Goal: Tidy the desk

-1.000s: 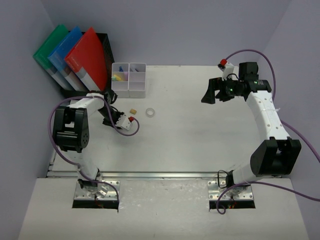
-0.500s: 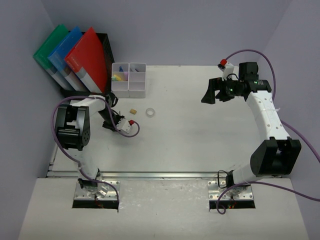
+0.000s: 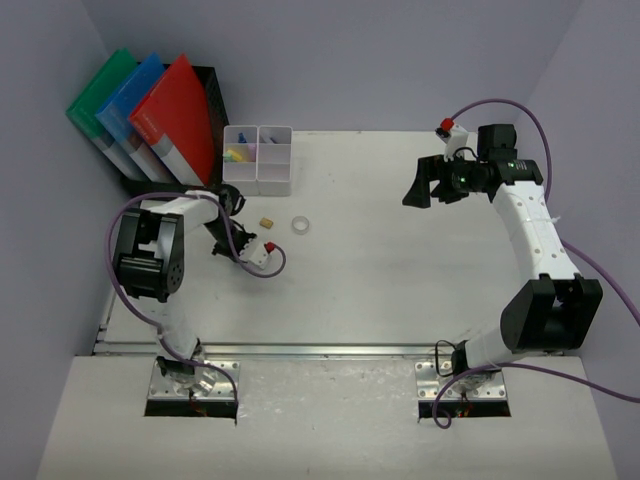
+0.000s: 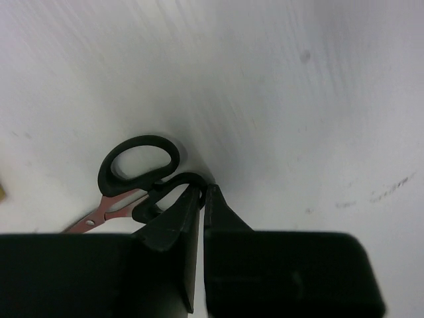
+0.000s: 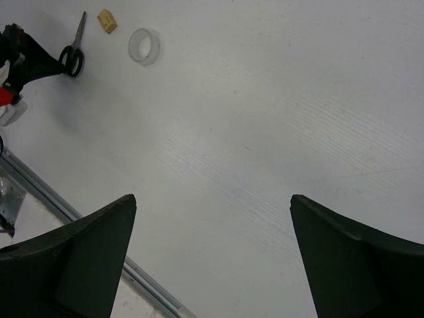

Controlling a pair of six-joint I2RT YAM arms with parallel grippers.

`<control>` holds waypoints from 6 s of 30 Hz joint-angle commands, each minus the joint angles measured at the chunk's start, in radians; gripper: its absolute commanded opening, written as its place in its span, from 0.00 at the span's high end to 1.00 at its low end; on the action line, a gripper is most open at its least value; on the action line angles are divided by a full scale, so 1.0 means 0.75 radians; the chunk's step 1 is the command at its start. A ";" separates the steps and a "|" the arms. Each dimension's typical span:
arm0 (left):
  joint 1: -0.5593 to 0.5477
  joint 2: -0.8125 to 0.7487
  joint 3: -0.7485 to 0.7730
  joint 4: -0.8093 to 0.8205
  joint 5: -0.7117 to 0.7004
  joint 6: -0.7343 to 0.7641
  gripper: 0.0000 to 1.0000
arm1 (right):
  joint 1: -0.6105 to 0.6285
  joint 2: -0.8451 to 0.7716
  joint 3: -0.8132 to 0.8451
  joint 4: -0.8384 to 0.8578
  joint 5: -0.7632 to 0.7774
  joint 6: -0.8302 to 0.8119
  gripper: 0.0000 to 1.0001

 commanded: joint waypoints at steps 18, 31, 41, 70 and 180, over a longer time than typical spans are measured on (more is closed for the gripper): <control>-0.014 -0.201 0.132 1.941 1.241 -2.914 1.00 | -0.005 0.017 0.059 0.030 -0.027 -0.009 0.01; 0.091 0.110 0.328 2.469 0.936 -3.366 1.00 | -0.004 0.001 0.050 0.030 0.002 -0.023 0.01; 0.095 0.250 0.356 2.460 0.808 -3.423 1.00 | -0.005 0.014 0.064 0.029 0.017 -0.030 0.01; 0.066 0.375 0.283 2.363 0.231 -3.512 0.72 | -0.004 0.033 0.071 0.003 0.032 -0.040 0.01; -0.528 0.513 1.128 0.120 -0.190 -2.182 0.32 | -0.005 -0.023 0.003 0.030 -0.016 -0.028 0.01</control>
